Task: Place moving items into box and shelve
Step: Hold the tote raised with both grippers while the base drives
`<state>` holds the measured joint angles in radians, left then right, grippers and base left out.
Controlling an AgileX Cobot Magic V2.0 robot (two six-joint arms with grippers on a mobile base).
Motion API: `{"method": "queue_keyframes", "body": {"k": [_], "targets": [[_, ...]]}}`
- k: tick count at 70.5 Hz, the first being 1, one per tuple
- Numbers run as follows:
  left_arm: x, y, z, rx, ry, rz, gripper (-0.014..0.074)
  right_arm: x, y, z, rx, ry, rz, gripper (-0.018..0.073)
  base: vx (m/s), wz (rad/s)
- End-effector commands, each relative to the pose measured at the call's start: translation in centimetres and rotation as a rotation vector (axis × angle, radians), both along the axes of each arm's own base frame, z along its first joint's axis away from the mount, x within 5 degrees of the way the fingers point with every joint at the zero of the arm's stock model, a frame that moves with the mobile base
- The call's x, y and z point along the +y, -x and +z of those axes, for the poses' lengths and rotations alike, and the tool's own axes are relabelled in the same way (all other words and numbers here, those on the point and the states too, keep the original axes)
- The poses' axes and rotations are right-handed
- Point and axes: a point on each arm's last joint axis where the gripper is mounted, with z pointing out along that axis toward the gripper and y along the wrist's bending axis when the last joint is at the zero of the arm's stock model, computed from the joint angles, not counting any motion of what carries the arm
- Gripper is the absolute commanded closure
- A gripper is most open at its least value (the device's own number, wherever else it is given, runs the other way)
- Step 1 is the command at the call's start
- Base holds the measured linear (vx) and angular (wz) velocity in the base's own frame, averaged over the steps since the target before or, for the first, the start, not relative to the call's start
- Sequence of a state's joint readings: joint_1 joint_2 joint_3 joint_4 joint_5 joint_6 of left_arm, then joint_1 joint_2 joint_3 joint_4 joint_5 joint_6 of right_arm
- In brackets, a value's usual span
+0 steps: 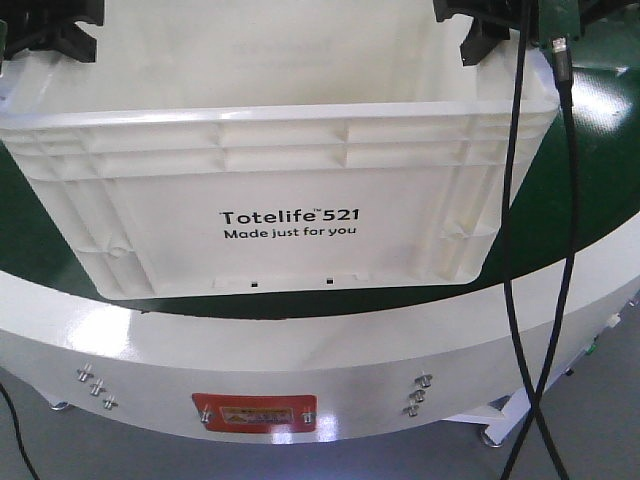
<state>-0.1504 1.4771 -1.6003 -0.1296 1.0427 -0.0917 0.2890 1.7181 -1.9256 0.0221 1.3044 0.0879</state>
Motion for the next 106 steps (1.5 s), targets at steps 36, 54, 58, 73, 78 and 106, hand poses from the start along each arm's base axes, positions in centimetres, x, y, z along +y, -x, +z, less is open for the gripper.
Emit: {"method": "queue_keyframes", "body": {"k": [36,54,58,73,78,106], "targets": [[0.02,0.96,3.43,-0.202,0.022,-0.011,0.0613,-0.74,1.63,4.09,-0.187,-0.037,0.003,0.0571,-0.13,0.3],[0.02,0.96,3.43,-0.202,0.022,-0.011,0.0613,-0.74,1.63,4.09,-0.187,-0.037,0.003,0.0571,-0.14,0.58],[0.02,0.96,3.43,-0.202,0.022,-0.011,0.0613,-0.74,1.63,4.09,-0.187,-0.037,0.003,0.0571,-0.15,0.6],[0.02,0.97,3.43,-0.201,0.022,-0.011,0.0613,-0.74,1.62,4.1,-0.188,-0.037,0.003,0.0571,-0.15,0.58],[0.02,0.97,3.43,-0.201,0.022,-0.011,0.0613,-0.74,1.62,4.1,-0.188,-0.037,0.003,0.0571,-0.14,0.54],[0.02,0.97,3.43,-0.201,0.022,-0.011,0.0613,-0.75,1.62,4.1,-0.188,-0.036,0.003,0.0571,-0.13,0.53]]}}
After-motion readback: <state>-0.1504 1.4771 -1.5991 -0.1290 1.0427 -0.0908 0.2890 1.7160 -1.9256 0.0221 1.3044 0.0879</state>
